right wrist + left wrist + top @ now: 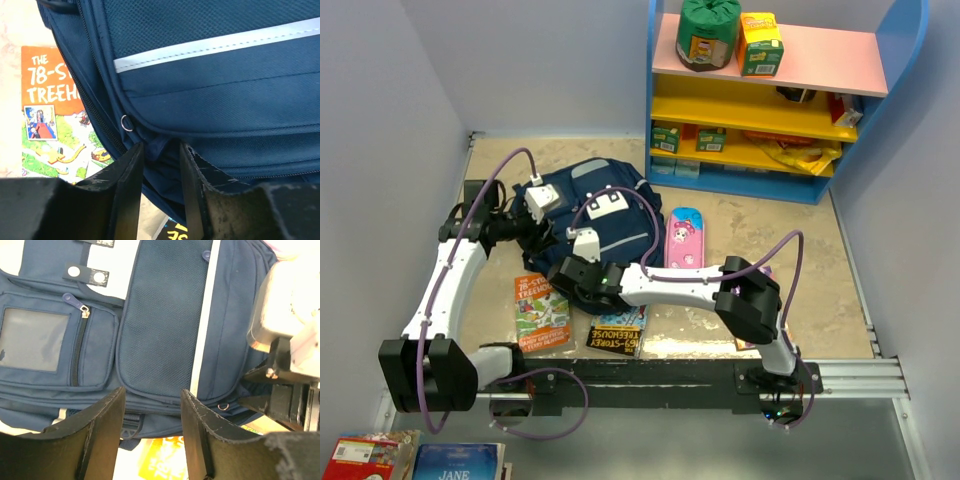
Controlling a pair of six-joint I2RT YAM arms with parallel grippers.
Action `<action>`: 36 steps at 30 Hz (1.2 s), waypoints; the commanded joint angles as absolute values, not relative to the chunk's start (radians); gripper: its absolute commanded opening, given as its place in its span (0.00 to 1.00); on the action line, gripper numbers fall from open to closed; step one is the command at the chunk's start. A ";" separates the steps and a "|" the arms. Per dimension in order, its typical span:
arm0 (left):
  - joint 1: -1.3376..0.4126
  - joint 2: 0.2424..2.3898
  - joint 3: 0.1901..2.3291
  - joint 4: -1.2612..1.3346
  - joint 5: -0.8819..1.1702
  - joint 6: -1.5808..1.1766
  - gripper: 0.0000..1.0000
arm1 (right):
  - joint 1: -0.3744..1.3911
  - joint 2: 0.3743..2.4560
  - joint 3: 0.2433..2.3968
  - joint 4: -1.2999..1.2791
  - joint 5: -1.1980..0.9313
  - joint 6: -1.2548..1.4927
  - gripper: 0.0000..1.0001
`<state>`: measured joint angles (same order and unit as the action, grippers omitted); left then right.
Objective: Pack the student bag
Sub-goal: Zip the student bag at the center of the board.
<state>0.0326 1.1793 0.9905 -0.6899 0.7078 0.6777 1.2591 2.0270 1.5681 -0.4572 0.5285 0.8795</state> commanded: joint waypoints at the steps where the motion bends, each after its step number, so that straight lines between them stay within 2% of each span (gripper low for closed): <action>1: 0.041 1.172 0.999 -0.696 0.759 0.703 0.52 | 1.252 1.993 1.594 -0.514 0.630 0.879 0.36; 6: 0.041 1.158 1.008 -0.712 0.758 0.706 0.48 | 1.252 2.025 1.655 -0.512 0.617 0.864 0.31; 12: 0.041 1.149 0.993 -0.716 0.767 0.712 0.45 | 1.253 2.051 1.678 -0.522 0.601 0.857 0.29; 23: 0.040 1.154 0.992 -0.727 0.795 0.722 0.45 | 1.252 2.031 1.600 -0.514 0.588 0.867 0.27; 27: 0.040 1.158 0.994 -0.744 0.807 0.736 0.48 | 1.253 2.043 1.591 -0.520 0.575 0.868 0.25; 28: 0.041 1.166 0.999 -0.756 0.813 0.747 0.48 | 1.252 2.043 1.589 -0.523 0.574 0.871 0.24; 31: 0.041 1.180 1.009 -0.814 0.833 0.796 0.49 | 1.253 2.008 1.574 -0.511 0.589 0.873 0.09; 32: 0.041 1.183 1.008 -0.840 0.841 0.827 0.50 | 1.252 1.976 1.559 -0.490 0.595 0.864 0.01; 36: 0.040 1.192 1.000 -0.958 0.917 0.981 0.54 | 1.252 1.901 1.508 -0.436 0.601 0.841 0.00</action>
